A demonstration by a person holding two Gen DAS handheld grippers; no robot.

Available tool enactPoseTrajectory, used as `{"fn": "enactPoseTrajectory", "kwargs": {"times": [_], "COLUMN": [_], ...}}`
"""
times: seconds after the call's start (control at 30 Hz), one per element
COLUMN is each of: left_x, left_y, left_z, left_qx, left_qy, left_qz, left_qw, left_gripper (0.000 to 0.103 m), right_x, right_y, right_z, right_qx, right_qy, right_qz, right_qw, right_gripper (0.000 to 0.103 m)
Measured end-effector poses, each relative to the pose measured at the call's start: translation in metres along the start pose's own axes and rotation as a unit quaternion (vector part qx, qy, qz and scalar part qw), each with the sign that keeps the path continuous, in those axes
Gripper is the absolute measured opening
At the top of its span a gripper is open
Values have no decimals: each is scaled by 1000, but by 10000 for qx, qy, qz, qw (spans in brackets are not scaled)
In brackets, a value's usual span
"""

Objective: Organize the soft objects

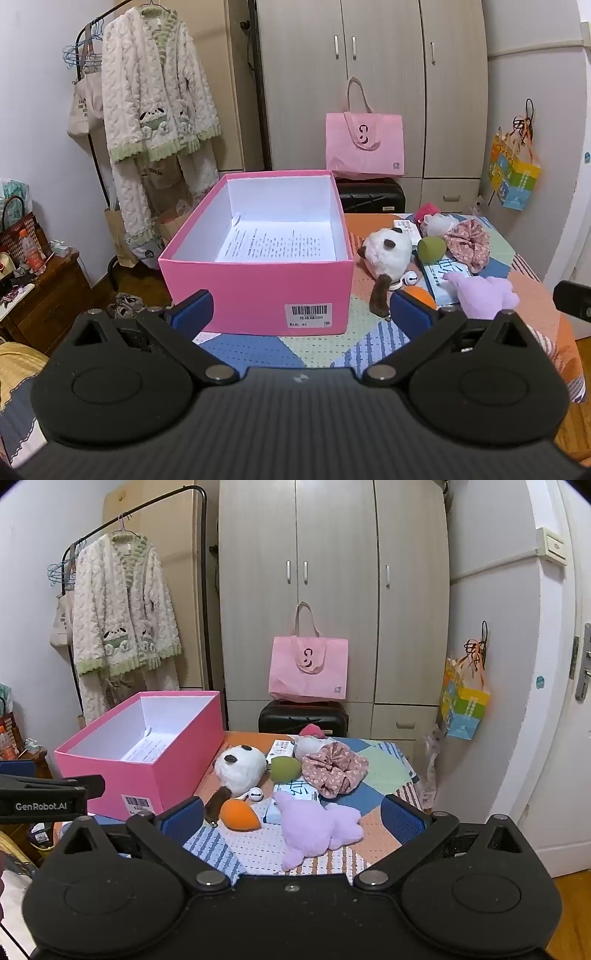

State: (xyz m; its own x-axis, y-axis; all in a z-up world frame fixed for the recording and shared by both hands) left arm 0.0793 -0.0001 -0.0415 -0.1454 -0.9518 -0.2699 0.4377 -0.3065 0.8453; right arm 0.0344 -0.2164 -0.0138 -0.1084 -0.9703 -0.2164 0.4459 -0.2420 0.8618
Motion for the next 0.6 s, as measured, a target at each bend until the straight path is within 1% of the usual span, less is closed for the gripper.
{"fn": "enactPoseTrajectory", "kwargs": {"times": [0.13,0.17,0.23,0.37,0.53,0.6], "left_x": [0,0,-1,-5,-10,-10], "left_y": [-2,-4,-4,-4,-6,-7], "left_z": [3,-5,-5,-9,-8,-8], "left_qx": [-36,-149,-124,-94,-33,-27], "left_qy": [-9,-49,-44,-80,-75,-96], "left_qz": [4,-1,15,260,262,253], "left_qw": [10000,9999,9999,9996,9996,9996], "left_gripper": [103,103,103,103,103,103], "right_x": [-1,-1,0,3,5,0], "right_y": [0,0,-1,-1,-1,-2], "right_z": [3,5,-1,-1,-3,1], "right_qx": [14,21,-34,-51,-61,-30], "right_qy": [-1,8,-26,-40,-81,-109], "right_qz": [7,9,3,11,43,78], "right_qw": [10000,10000,10000,10000,9999,9999], "right_gripper": [103,103,103,103,103,103]}}
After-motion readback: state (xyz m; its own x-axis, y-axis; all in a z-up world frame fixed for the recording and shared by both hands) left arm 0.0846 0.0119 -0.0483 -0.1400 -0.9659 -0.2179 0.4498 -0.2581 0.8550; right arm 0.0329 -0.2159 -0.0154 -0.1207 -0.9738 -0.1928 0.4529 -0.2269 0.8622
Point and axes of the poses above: each gripper's, at about its wrist camera, not at the fingertips, and z roughly against the way its jaws point, x to its right, y to its top, the point moved 9 cm from there along -z, roughly the way its jaws point, and after that the axes turned 14 degrees about -z, right-handed, at the moved point
